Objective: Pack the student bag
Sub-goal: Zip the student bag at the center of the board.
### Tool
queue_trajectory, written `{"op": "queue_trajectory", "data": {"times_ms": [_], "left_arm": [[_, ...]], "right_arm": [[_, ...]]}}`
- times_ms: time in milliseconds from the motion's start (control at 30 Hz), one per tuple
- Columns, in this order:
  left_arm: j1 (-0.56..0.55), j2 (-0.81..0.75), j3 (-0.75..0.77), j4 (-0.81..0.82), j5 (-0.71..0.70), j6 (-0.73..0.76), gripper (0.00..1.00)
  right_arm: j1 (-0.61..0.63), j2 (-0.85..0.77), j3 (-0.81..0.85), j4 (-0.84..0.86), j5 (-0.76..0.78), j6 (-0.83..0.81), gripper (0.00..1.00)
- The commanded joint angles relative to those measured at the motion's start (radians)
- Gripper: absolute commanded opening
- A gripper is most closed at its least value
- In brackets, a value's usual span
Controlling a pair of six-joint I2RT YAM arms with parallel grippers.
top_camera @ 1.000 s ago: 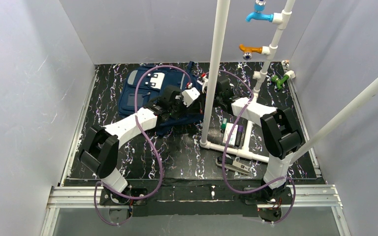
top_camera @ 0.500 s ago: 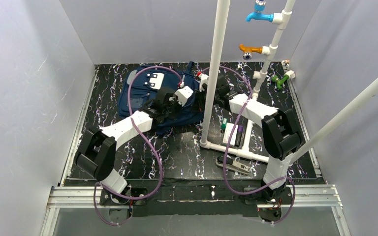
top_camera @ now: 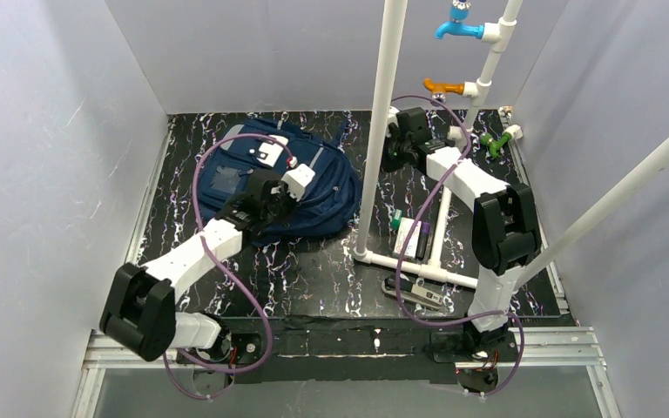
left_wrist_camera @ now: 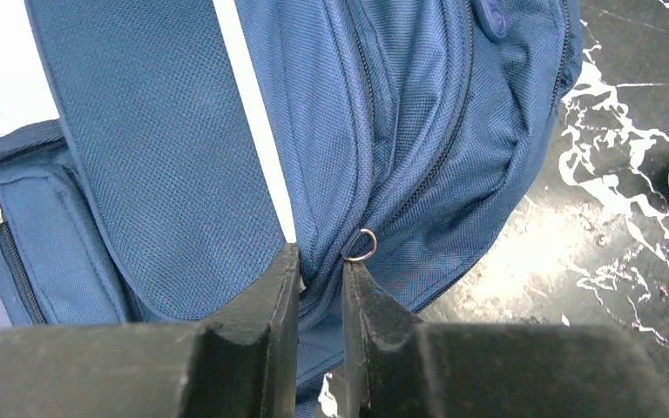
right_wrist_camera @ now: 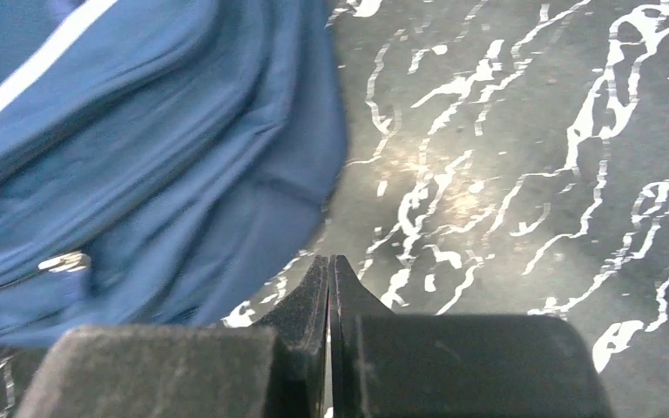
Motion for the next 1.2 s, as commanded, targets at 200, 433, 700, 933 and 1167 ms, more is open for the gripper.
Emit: {"op": "queue_trajectory", "data": {"times_ms": [200,433,700,933,1167], "left_arm": [[0.036,-0.196,-0.085,-0.111,0.017,-0.098,0.00],[0.041,-0.113,-0.015,-0.082,0.114,-0.165,0.00],[0.042,-0.075,0.030,-0.090,0.143,-0.190,0.00],[0.042,-0.058,0.028,-0.074,0.153,-0.221,0.00],[0.042,-0.054,0.009,-0.063,0.158,-0.235,0.00]], "right_arm": [[0.004,-0.017,-0.049,0.182,-0.296,0.160,0.12],[0.059,-0.138,-0.173,0.234,-0.340,0.222,0.46],[0.119,-0.066,-0.138,0.238,-0.343,0.152,0.55],[0.138,-0.031,-0.152,0.226,-0.303,0.128,0.50],[0.147,0.007,-0.171,0.265,-0.307,0.159,0.52]]}}
